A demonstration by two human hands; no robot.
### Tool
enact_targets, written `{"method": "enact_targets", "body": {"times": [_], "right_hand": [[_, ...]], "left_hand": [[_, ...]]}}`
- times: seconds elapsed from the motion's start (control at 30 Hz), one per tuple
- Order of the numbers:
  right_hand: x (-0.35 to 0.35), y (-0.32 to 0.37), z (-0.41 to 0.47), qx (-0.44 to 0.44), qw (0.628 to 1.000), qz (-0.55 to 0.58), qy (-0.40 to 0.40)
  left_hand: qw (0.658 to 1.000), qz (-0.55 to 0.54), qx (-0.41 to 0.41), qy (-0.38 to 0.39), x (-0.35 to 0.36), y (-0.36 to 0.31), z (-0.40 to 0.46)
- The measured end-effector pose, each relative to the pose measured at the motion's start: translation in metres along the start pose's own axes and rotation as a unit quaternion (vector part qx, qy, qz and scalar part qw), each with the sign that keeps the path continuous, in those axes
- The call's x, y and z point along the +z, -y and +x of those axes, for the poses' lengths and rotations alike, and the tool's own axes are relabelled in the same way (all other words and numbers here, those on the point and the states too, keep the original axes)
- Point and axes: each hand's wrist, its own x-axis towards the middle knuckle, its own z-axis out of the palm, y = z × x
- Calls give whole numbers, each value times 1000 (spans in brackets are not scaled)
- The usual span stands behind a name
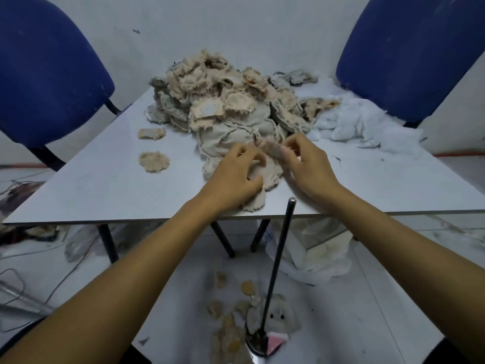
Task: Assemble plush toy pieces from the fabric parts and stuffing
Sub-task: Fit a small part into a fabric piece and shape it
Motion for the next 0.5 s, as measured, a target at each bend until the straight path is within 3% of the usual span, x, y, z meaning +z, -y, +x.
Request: {"method": "enact_targets", "body": {"times": [0.17,0.3,0.5], "right_hand": [[-5,2,-5,-4,990,137,-18],[-7,1,-6,-13,984,177,-8],[-11,2,-5,14,969,246,15]], "left_hand": [[1000,-5,-10,-15,0,9,19],[986,-157,-11,-58,5,0,21],[943,-331,-32,-3,-4,1,25]]}}
